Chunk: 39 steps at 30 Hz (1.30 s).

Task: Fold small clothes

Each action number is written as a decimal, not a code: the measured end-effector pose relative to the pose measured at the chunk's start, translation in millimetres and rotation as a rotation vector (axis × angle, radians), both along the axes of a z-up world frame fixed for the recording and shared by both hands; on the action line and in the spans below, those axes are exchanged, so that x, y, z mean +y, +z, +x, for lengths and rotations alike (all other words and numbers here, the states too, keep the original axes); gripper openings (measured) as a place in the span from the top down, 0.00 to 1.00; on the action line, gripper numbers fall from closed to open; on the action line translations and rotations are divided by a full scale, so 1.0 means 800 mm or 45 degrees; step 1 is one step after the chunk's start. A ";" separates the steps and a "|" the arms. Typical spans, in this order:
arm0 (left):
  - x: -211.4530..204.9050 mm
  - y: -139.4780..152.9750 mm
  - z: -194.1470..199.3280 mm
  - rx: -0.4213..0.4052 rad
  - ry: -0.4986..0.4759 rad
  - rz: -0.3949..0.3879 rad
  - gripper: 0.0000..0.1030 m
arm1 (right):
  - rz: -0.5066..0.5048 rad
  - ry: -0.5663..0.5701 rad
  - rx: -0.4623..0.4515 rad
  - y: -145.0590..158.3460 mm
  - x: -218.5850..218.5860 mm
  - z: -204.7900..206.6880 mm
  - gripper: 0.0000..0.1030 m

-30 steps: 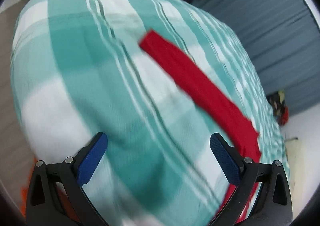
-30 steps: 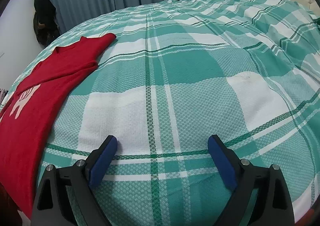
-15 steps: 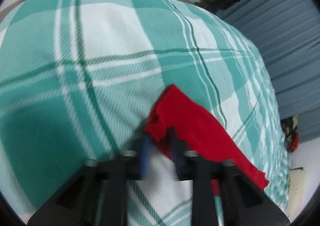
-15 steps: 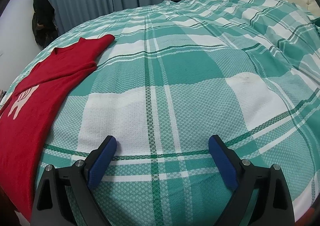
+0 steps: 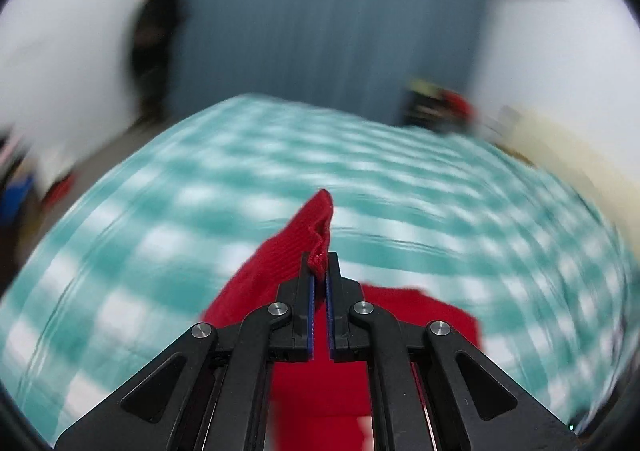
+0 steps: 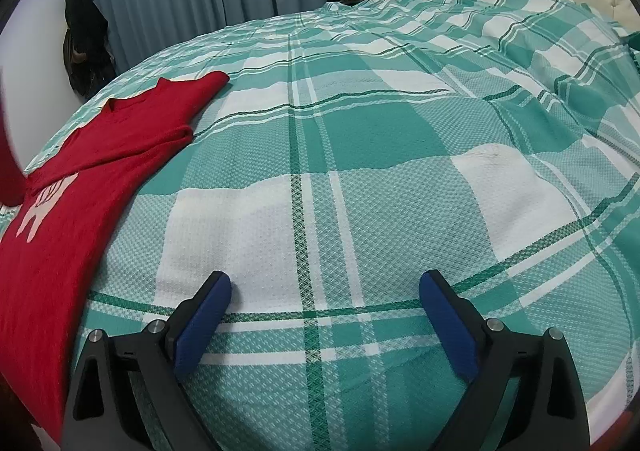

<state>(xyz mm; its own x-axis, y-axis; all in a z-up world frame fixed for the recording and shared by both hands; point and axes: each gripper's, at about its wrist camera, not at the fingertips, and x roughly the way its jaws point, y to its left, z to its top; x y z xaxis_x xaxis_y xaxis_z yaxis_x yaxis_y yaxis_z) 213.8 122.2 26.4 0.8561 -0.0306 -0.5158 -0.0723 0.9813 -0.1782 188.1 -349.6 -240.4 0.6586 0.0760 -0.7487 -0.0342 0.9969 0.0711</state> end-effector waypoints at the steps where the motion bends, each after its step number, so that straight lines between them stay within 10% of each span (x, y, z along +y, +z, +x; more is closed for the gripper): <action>1: -0.048 -0.002 0.005 -0.009 -0.090 0.042 0.97 | 0.002 0.001 0.000 0.000 0.000 0.000 0.08; 6: -0.212 -0.103 0.035 0.215 -0.287 0.175 0.82 | 0.008 0.008 0.002 0.000 -0.001 0.000 0.08; 11: -0.268 -0.223 -0.016 0.583 -0.391 0.234 0.70 | 0.013 0.012 0.009 0.000 -0.001 0.001 0.08; 16: -0.172 -0.219 -0.080 0.662 -0.325 0.124 0.65 | 0.014 0.019 0.010 0.000 0.000 0.001 0.06; 23: 0.055 -0.236 -0.066 0.662 0.216 0.152 0.57 | 0.007 0.017 0.007 -0.001 0.003 0.003 0.03; 30: 0.020 -0.265 0.000 0.622 0.106 0.381 0.38 | -0.006 0.012 -0.002 -0.003 0.005 0.003 0.02; 39: 0.048 -0.272 0.010 0.541 0.175 0.301 0.34 | -0.012 0.008 -0.002 -0.004 0.006 0.005 0.00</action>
